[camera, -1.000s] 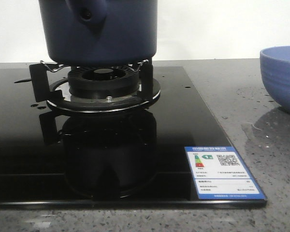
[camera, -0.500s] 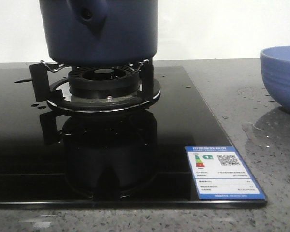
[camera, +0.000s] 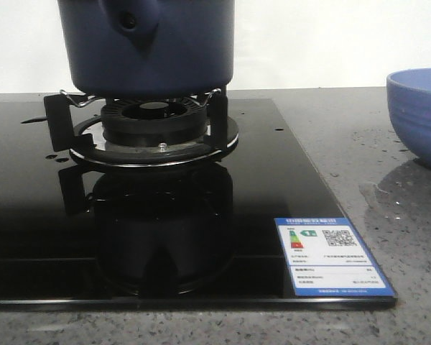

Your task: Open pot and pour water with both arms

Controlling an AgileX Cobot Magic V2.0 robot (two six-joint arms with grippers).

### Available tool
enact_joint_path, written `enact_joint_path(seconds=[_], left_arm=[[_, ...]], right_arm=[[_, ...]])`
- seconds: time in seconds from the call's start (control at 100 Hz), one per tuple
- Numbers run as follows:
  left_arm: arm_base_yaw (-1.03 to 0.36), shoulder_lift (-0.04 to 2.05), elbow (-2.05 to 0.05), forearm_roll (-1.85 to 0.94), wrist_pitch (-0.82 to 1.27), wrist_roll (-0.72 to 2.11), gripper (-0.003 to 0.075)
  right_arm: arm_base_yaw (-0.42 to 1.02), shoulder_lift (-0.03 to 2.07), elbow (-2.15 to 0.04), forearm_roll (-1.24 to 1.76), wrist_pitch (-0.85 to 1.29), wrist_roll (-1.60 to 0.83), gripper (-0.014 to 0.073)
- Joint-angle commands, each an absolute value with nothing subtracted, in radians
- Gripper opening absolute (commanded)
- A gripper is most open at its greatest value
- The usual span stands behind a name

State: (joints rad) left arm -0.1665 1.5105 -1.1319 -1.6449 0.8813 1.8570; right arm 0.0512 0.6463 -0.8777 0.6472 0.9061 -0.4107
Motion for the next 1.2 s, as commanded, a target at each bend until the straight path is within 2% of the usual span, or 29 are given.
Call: enact_joint_path(seconds=[0.0, 0.15, 0.29, 0.72, 0.95, 1.19], left_arm=[[-0.163, 1.494, -1.168, -1.727, 0.916, 1.862, 0.058], [-0.175, 1.513, -1.168, -1.749, 0.945, 1.862, 0.0577], [-0.205, 1.527, -1.168, -1.749, 0.939, 1.862, 0.0536], [-0.221, 1.528, -1.168, -1.759, 0.906, 1.862, 0.0255], [-0.212, 1.499, -1.17, -1.846, 0.927, 1.862, 0.0246], [-0.138, 1.366, -1.172, -1.829, 0.914, 1.811, 0.0247]], right_arm=[[0.055, 0.656, -0.911, 0.673, 0.858, -0.425, 0.0524], [0.055, 0.656, -0.911, 0.673, 0.858, -0.425, 0.0524], [0.055, 0.656, -0.911, 0.673, 0.854, -0.425, 0.0524], [0.055, 0.656, -0.911, 0.673, 0.871, -0.425, 0.0524], [0.055, 0.656, -0.911, 0.673, 0.872, -0.425, 0.0524], [0.055, 0.656, -0.911, 0.673, 0.872, -0.425, 0.0524]])
